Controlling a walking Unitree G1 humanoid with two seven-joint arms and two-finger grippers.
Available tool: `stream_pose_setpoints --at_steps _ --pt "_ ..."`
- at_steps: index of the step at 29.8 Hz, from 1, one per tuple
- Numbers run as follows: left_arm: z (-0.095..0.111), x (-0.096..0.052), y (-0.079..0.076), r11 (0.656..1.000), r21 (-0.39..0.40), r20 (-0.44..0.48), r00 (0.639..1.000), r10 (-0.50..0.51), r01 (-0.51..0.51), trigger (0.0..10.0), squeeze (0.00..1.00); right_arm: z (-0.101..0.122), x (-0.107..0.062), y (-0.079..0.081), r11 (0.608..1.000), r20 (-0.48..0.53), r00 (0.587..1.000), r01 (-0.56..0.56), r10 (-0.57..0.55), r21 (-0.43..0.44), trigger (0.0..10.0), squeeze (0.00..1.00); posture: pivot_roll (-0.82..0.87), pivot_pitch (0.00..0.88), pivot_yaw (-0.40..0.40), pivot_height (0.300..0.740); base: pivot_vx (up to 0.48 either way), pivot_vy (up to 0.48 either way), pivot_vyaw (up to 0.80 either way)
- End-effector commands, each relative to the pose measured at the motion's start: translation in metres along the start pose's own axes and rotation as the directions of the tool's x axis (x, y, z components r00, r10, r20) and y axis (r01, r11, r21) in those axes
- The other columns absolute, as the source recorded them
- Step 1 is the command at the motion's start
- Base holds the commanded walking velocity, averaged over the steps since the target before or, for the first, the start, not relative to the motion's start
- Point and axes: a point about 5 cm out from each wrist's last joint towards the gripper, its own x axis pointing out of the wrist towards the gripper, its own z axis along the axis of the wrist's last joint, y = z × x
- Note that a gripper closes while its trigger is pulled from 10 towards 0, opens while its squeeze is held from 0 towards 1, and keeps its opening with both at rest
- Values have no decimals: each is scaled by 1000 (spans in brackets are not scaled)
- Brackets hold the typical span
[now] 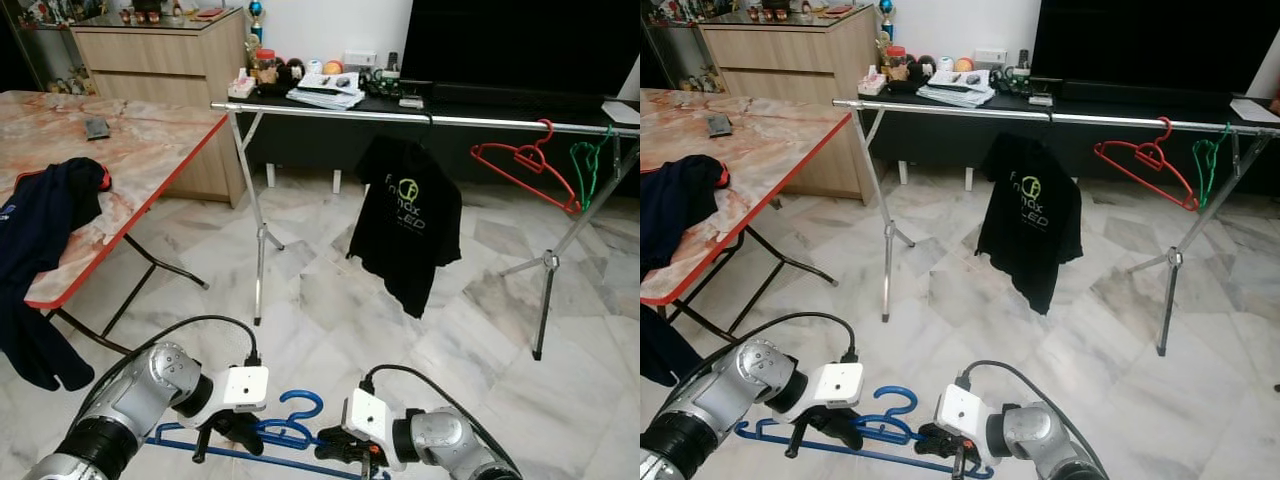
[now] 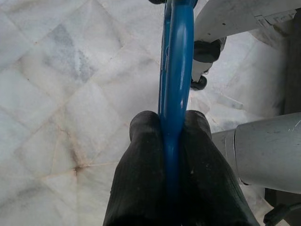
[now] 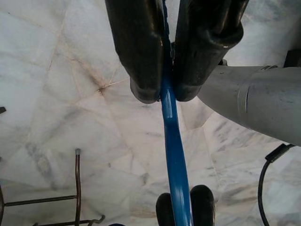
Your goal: Hang hanger
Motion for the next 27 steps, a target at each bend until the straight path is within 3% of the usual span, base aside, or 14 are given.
stream_pose_setpoints --at_steps 1,21,23,24,25,27 --pt "4 -3 2 1000 15 7 1000 11 -11 10000 0 1 1 0 1000 7 1000 -5 4 17 0 0 134 0 -16 740 0 0 0" --pt "5 -8 8 998 -13 34 997 68 -68 10000 0 -6 -2 0 1000 -54 999 -6 6 14 0 0 133 0 -23 740 0 0 0" --pt "5 -9 7 998 -20 43 997 65 -65 10000 584 -9 -4 0 1000 -69 998 0 1 12 0 0 133 0 -23 740 0 0 0" --pt "5 -9 7 998 -20 44 997 65 -64 10000 584 -9 -4 0 1000 -73 997 1 0 12 0 0 133 0 -23 740 0 0 0" --pt "5 -9 8 998 -19 43 997 68 -67 10000 1000 -11 -5 0 1000 -82 997 5 -4 8 0 0 135 0 -26 740 0 0 0" --pt "4 -10 8 997 -18 41 997 71 -71 10000 1000 -13 -6 0 1000 -110 994 12 -13 -15 0 0 132 0 -26 740 0 0 0"
